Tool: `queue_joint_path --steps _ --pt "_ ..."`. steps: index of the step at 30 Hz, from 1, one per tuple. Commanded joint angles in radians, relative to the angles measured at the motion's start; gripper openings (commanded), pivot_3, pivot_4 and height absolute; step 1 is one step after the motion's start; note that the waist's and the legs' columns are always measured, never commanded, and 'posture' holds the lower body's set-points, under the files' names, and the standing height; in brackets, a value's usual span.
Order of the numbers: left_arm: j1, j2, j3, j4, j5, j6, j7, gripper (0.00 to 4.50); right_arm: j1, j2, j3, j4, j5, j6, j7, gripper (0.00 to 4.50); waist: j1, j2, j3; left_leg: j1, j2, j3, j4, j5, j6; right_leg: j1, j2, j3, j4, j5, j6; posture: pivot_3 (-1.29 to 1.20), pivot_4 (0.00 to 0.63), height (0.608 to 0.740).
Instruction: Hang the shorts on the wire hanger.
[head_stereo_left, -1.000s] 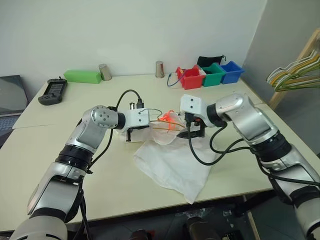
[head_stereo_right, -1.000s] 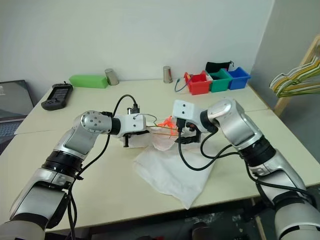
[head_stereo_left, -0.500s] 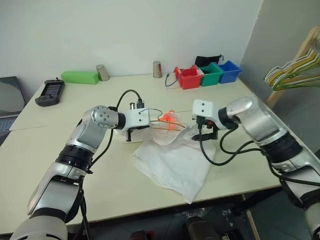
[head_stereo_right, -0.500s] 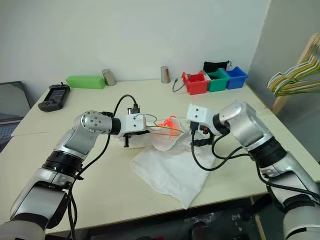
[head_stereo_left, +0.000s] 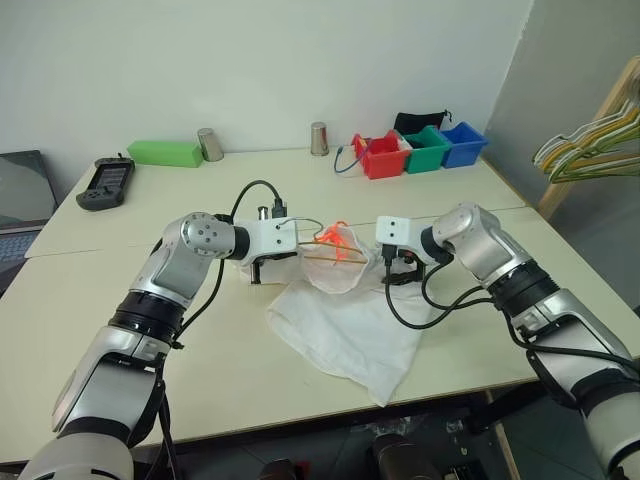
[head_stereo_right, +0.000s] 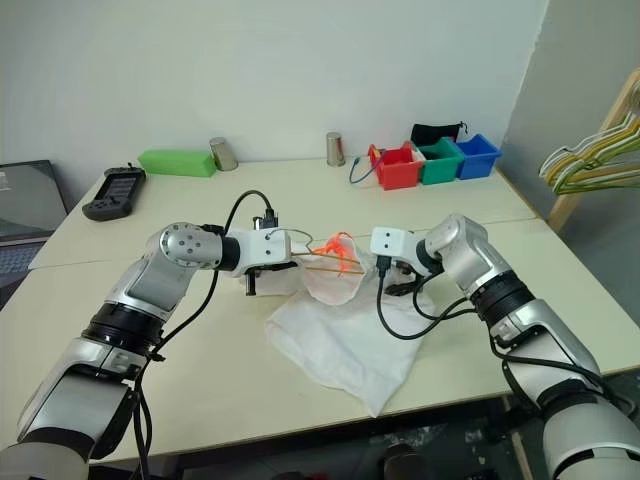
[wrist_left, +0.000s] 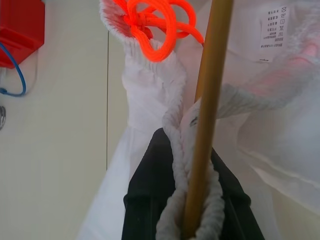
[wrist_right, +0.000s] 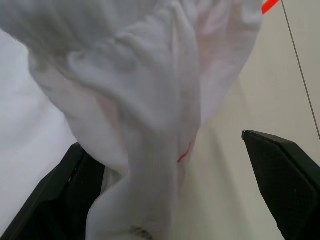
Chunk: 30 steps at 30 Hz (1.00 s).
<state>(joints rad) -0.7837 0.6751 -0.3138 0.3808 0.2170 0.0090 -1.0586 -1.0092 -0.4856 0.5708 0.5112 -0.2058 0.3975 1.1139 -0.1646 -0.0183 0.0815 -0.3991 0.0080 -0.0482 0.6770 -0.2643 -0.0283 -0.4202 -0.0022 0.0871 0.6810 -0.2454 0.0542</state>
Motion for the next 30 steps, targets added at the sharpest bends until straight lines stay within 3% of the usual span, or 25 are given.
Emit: queue_joint_path --steps 1,17,27,30 --pt "-0.008 0.006 0.03 -0.041 -0.009 0.002 0.015 0.0 -0.044 0.013 -0.031 -0.008 -0.004 -0.019 0.018 3.77 0.0 0.0 0.0 0.0 0.0 0.0 0.0 0.0 0.0 0.0 0.0 0.0 0.0 0.0 0.0 -0.08 0.028 0.74" --pt "-0.025 -0.005 0.023 -0.029 -0.004 0.0 0.018 0.0 -0.045 0.017 -0.04 0.011 -0.035 -0.049 0.007 0.07 0.0 0.0 0.0 0.0 0.0 0.0 0.0 0.0 0.0 0.0 0.0 0.0 0.0 0.0 0.0 -0.08 0.022 0.74" --pt "-0.015 -0.001 0.028 -0.042 -0.015 -0.023 0.016 0.0 -0.032 0.015 -0.054 -0.011 -0.034 -0.026 0.007 0.07 0.0 0.0 0.0 0.0 0.0 0.0 0.0 0.0 0.0 0.0 0.0 0.0 0.0 0.0 0.0 -0.08 0.015 0.74" --pt "-0.005 0.0 0.064 -0.078 -0.081 -0.002 -0.021 0.68 -0.031 0.02 -0.069 -0.027 -0.027 -0.01 -0.005 0.0 0.0 0.0 0.0 0.0 0.0 0.0 0.0 0.0 0.0 0.0 0.0 0.0 0.0 0.0 0.0 -0.07 0.011 0.74"
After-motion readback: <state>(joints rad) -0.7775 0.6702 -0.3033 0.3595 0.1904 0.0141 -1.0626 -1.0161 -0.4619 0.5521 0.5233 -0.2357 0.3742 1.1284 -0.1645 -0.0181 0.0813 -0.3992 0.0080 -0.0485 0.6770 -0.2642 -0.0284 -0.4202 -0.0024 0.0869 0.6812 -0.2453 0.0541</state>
